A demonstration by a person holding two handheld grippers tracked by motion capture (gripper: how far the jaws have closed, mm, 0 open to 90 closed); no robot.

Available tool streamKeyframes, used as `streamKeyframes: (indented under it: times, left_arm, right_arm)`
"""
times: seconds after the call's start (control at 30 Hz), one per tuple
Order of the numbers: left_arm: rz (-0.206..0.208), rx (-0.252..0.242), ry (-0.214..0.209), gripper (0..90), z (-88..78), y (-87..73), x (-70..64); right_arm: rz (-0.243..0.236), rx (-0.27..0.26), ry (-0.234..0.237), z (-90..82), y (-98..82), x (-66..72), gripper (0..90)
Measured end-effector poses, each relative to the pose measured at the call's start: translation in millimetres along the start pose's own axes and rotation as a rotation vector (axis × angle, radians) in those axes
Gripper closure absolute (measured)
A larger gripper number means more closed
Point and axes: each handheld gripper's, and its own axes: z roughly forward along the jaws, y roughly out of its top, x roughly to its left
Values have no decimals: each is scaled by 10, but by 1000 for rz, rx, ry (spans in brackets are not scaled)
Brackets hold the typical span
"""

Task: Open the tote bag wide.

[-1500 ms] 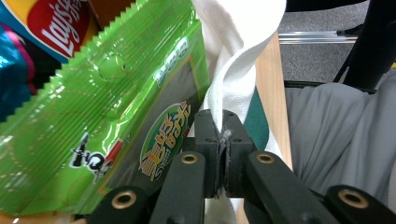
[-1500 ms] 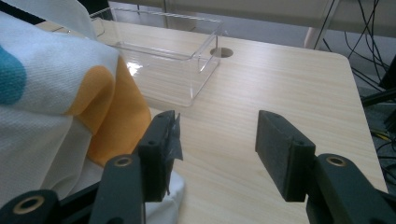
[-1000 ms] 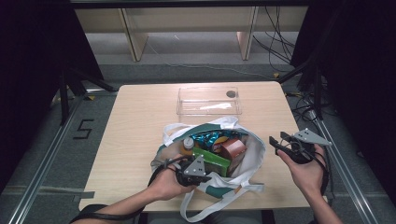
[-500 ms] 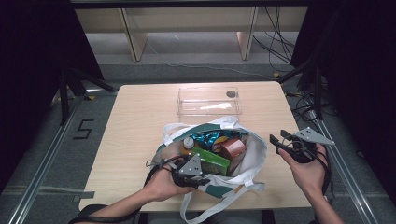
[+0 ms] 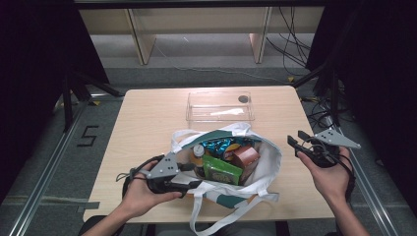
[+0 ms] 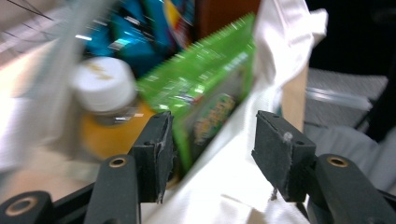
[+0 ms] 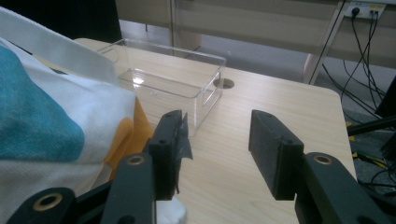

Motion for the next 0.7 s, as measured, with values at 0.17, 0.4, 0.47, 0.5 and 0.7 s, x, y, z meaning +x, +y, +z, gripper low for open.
streamKeyframes:
  times: [0.17,0.4,0.47,0.5,0.7]
  left_arm:
    - [-6,-44,46,511,-186,24,89]
    - [-24,-111,157,524,-461,113,317]
    - [-27,-116,176,510,-488,108,375]
    - [-29,-112,187,501,-496,99,401]
    - [-49,-100,206,438,-477,40,504]
  right_arm:
    - [-4,-19,10,-67,95,28,600]
    - [-22,-39,33,-88,179,57,665]
    - [-21,-43,36,-97,202,71,675]
    - [-1,-39,36,-107,219,97,677]
    - [-7,-58,41,-118,293,129,678]
